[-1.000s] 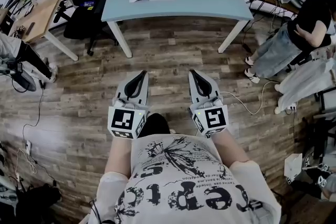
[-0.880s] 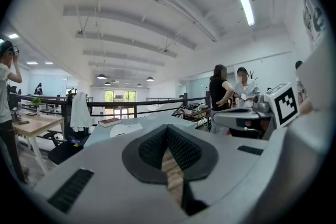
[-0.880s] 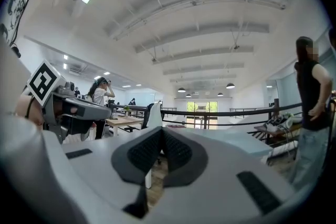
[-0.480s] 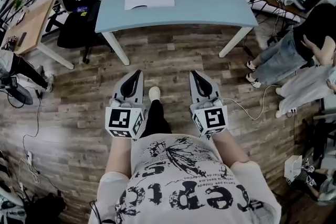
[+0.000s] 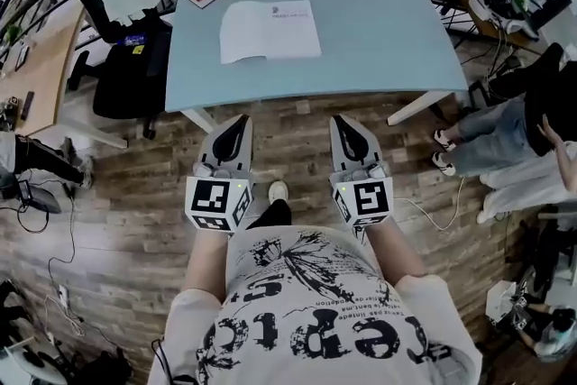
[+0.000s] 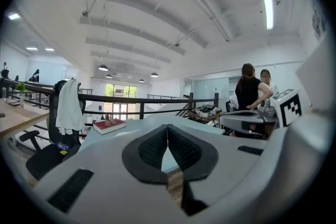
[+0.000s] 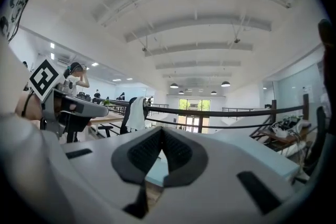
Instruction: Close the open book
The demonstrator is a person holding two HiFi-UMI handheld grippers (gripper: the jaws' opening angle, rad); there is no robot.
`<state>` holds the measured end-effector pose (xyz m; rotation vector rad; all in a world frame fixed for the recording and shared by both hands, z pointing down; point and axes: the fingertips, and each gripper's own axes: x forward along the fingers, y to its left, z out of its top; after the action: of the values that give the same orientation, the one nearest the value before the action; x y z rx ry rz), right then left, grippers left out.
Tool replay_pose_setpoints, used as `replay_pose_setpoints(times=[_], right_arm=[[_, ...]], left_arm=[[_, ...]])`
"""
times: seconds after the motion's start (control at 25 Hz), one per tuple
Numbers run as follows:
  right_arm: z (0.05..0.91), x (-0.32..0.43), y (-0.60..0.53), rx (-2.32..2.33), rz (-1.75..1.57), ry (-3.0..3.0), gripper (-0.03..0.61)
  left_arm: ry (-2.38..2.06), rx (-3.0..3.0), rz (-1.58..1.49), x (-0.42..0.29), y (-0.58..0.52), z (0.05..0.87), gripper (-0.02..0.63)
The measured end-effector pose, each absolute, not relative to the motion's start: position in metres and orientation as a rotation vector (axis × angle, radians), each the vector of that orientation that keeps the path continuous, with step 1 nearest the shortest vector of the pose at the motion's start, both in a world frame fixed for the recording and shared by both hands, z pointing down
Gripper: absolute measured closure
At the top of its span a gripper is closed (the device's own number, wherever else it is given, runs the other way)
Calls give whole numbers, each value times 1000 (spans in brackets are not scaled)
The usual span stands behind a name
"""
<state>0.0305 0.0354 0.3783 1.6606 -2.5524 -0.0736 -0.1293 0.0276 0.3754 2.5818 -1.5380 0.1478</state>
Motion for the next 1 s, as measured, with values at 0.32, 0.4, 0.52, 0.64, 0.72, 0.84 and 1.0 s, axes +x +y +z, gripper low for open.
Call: replay_pose_setpoints(times=[0.32,0.4,0.52,0.64,0.72,0.84,1.0], right_arm=[[390,9,-97,1681,25,-2497,568],[396,6,-120,1665,40,-2493,568],[404,7,-153,1646,60,-2488,568],[413,7,-184,1601,79,-2492,568],[419,6,-204,1550,86,-2505,568],[427,8,-237,1478,93,-2529,568],[440,11,-276,1379,93,-2577,568]], left_arm=[[-1491,2579,237,-152,-94,391,597],[-1495,2550,235,-155,-116,400,595],[-1487,2516,226,-155,-146,413,597],[-1443,2492,162,-149,-173,422,597],[-1395,2445,95,-144,-190,433,597],[-1360,2310,-5,-140,-219,458,595],[-1374,2129,-114,-138,-249,498,595]])
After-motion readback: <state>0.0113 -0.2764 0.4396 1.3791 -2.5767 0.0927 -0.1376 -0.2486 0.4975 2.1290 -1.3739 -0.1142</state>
